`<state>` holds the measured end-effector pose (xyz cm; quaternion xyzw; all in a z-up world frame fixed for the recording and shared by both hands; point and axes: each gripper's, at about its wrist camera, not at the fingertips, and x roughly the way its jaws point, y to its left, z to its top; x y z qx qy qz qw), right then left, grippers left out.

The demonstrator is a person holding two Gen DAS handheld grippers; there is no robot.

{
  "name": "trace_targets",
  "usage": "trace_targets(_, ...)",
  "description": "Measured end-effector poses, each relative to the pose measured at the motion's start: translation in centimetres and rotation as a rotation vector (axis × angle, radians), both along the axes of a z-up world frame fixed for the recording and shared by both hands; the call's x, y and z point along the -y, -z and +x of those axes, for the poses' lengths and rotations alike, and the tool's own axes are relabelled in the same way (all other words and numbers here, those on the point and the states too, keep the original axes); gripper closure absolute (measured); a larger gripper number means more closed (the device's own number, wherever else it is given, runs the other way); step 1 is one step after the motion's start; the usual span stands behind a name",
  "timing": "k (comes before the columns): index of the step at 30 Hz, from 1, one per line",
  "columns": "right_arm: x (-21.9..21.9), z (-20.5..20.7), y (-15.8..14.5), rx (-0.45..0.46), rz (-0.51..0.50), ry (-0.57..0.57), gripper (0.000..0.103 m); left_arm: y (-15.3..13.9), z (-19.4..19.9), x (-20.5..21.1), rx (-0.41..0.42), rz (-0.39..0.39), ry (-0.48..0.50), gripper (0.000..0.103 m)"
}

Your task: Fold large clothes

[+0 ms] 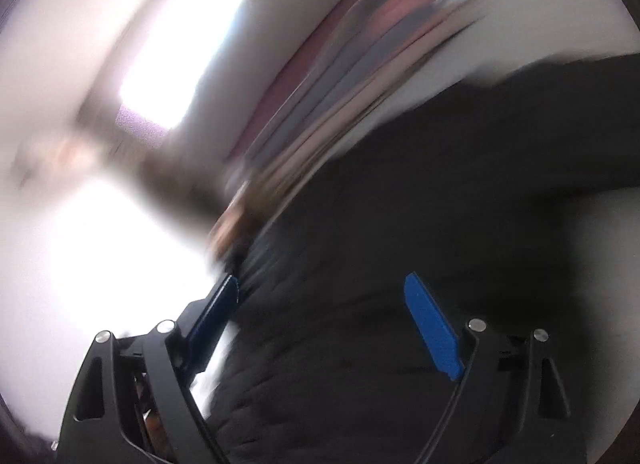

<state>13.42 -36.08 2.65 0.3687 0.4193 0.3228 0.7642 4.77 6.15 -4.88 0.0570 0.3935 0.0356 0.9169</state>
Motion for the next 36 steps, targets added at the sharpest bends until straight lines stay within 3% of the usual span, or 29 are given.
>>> trace_targets(3, -10.7, 3.9, 0.7, -0.062, 0.093, -0.172, 0.020, -1.2, 0.5, -4.4, 0.012, -0.006, -0.059, 0.007)
trace_targets(6, -18.5, 6.2, 1.5, -0.114, 0.138, -0.230, 0.020, -2.0, 0.7, -8.0, 0.042, 0.079, -0.082, 0.007)
trace_targets(7, -20.5, 6.8, 1.8, -0.130, 0.132, -0.234, 0.020, -2.0, 0.7, -9.0, 0.049, 0.079, -0.104, 0.007)
trace_targets(10, -24.3, 9.6, 3.2, -0.182, 0.063, -0.218, 0.020, -1.8, 1.0, -13.0, 0.055, -0.038, -0.158, 0.007)
trace_targets(12, -25.5, 10.3, 3.2, -0.210, 0.044, -0.175, 0.020, -1.2, 2.0, -13.5, 0.081, -0.028, -0.132, 0.007)
trace_targets(16, -23.7, 8.5, 1.8, -0.144, 0.046, -0.123, 0.020, -0.5, 4.0, -10.6, 0.161, 0.175, -0.002, 0.007)
trace_targets(17, -22.6, 8.0, 1.8, -0.138, 0.055, -0.111, 0.020, -0.1, 4.2, -9.0, 0.216, 0.288, 0.027, 0.007)
trace_targets(19, -20.7, 7.4, 1.7, -0.138, 0.057, -0.082, 0.020, 0.9, 4.9, -6.8, 0.252, 0.439, 0.076, 0.007)
trace_targets(20, -19.7, 7.1, 2.0, -0.139, 0.059, -0.067, 0.020, 1.4, 5.3, -5.9, 0.239, 0.448, 0.120, 0.007)
trace_targets(24, -15.4, 5.4, 2.8, -0.130, 0.074, -0.007, 0.020, 2.0, 6.2, -4.3, 0.192, 0.362, 0.252, 0.007)
trace_targets(26, -12.9, 4.3, 2.5, -0.126, 0.079, 0.030, 0.020, 2.1, 7.5, -5.0, 0.136, 0.221, 0.291, 0.007)
trace_targets(27, -11.8, 3.8, 2.6, -0.125, 0.087, 0.052, 0.020, 2.4, 8.4, -5.4, 0.101, 0.167, 0.292, 0.018)
trace_targets(28, -10.8, 3.3, 2.7, -0.124, 0.096, 0.070, 0.020, 2.8, 9.3, -5.9, 0.068, 0.124, 0.296, 0.037)
trace_targets(29, -10.4, 3.1, 2.7, -0.124, 0.102, 0.081, 0.020, 3.4, 10.4, -6.4, 0.022, 0.083, 0.295, 0.042)
trace_targets(31, -9.4, 2.7, 2.9, -0.118, 0.118, 0.101, 0.020, 4.5, 11.9, -7.1, -0.032, 0.055, 0.273, 0.053)
trace_targets(35, -7.8, 1.8, 2.7, -0.091, 0.117, 0.109, 0.020, 6.0, 12.5, -7.3, -0.054, 0.106, 0.258, 0.054)
trace_targets(36, -7.7, 1.8, 2.7, -0.085, 0.114, 0.106, 0.020, 6.1, 12.5, -7.4, -0.049, 0.121, 0.247, 0.066)
